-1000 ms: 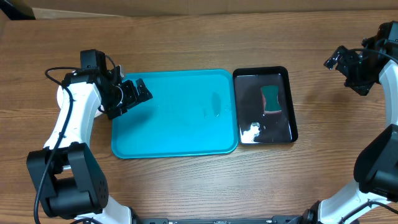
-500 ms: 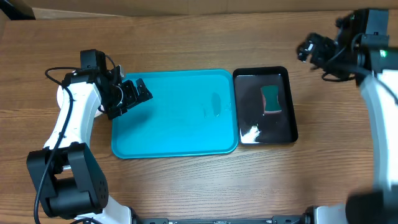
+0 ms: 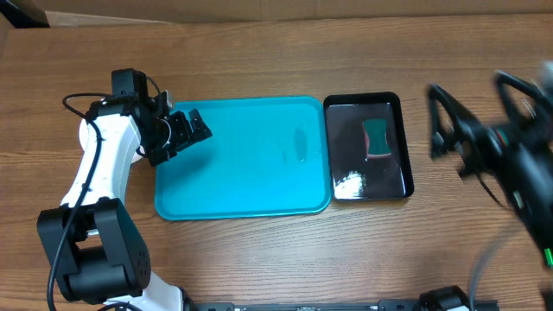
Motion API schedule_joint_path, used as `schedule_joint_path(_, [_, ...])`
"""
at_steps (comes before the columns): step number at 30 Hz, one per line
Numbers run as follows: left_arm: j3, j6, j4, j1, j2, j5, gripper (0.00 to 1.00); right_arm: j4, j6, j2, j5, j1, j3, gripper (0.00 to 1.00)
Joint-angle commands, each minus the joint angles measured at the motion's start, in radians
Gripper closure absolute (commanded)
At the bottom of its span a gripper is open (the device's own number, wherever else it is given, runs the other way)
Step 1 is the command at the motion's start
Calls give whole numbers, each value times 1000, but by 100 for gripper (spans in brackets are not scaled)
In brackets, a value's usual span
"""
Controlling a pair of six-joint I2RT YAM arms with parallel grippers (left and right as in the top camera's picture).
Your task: Clean dirty plates on tray and stack at the side
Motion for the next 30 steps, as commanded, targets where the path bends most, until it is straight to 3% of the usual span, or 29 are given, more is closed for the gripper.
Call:
schedule_joint_path(1, [13, 14, 1, -3, -24, -7, 0, 79, -78, -173, 45, -35, -198, 0])
schedule_joint_path(9, [13, 15, 1, -3, -24, -7, 0, 430, -77, -602, 43, -110, -755, 0])
schedule_joint_path(10, [13, 14, 1, -3, -24, -7, 0, 542, -77, -671, 32, -113, -858, 0])
schedule_joint_path(14, [13, 15, 1, -3, -24, -7, 0, 882, -77, -796, -6, -113, -1093, 0])
schedule_joint_path(18, [13, 14, 1, -3, -24, -7, 0, 1094, -77, -824, -49, -113, -1244, 0])
schedule_joint_path(30, [13, 15, 1, -4, -24, -7, 0, 1081, -70, -825, -75, -115, -1469, 0])
